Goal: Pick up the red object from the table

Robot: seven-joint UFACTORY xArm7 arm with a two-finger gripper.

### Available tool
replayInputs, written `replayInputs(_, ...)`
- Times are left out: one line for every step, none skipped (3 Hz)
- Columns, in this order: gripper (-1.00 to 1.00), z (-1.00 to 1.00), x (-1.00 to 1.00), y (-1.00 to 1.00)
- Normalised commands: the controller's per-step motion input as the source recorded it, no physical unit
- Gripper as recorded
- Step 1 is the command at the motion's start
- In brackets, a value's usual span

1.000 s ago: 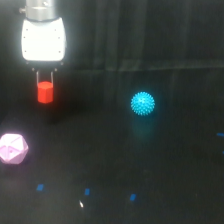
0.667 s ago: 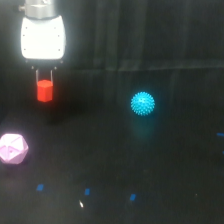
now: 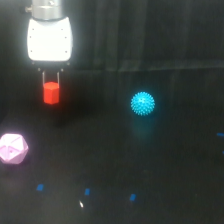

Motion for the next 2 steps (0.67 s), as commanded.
replayInputs(-0.68,0.56,-0.46,-0.70)
replayInputs(-0.93,0.19,-0.31,-0.22)
